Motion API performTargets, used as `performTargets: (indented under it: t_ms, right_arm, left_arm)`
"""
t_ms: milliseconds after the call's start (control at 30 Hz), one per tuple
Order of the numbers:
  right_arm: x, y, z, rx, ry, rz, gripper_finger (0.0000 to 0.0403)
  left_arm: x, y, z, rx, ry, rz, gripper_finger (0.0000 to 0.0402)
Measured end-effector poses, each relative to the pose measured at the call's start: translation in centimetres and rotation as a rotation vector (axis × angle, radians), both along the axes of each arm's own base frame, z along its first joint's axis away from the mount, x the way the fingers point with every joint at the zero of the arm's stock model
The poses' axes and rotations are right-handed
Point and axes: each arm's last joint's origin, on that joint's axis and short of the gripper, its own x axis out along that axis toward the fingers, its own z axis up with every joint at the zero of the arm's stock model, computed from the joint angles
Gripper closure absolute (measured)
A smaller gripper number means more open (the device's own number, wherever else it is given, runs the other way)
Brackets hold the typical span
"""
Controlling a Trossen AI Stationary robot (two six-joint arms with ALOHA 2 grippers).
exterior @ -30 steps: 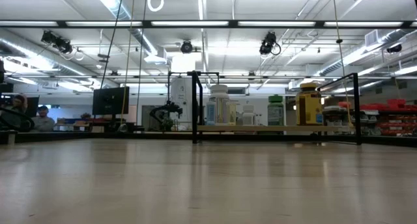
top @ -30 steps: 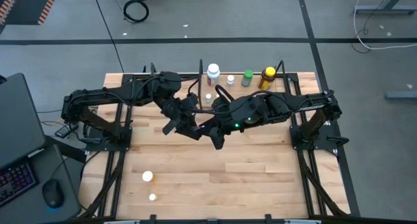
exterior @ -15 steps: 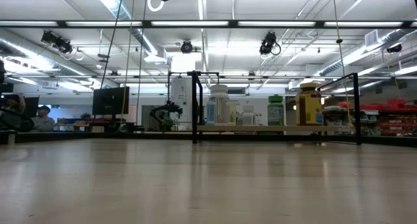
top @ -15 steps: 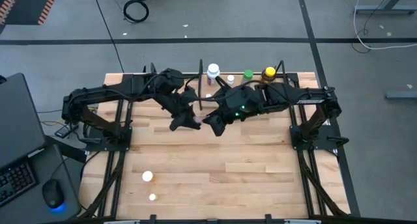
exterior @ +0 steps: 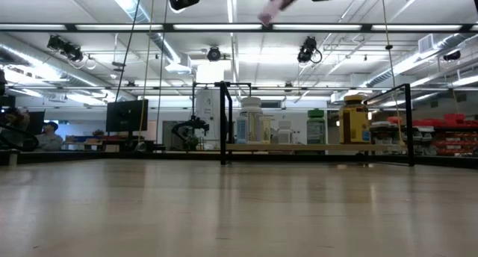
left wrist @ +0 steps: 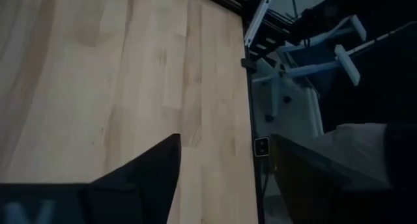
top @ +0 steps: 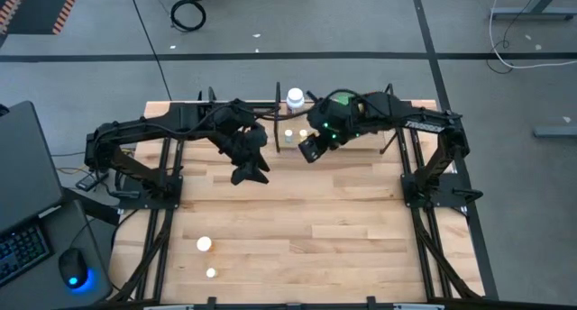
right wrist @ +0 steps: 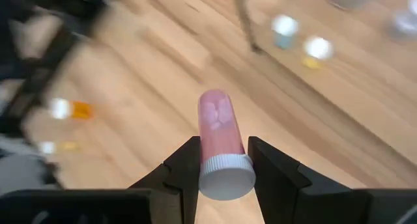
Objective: Pick and place medicine bottles onto shelf by color
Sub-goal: Put the pink pill bottle on the shelf
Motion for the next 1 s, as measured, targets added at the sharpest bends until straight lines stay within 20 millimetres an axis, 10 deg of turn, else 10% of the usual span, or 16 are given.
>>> performTargets:
  t_ms: [533, 1000]
  right_arm:
    - [-3.6, -10.4, -3.4, 0.139, 0.324, -0.183, 0.0275]
    - [-3.6, -13.7, -11.0, 0.226, 0.373, -0.218, 0.0275]
  left_arm:
    - [0.0, 0.0, -0.1, -0.053, 0.038, 0.051, 0.0169]
    - [0.1, -0.7, -0.1, -0.084, 0.057, 0.056, 0.0185]
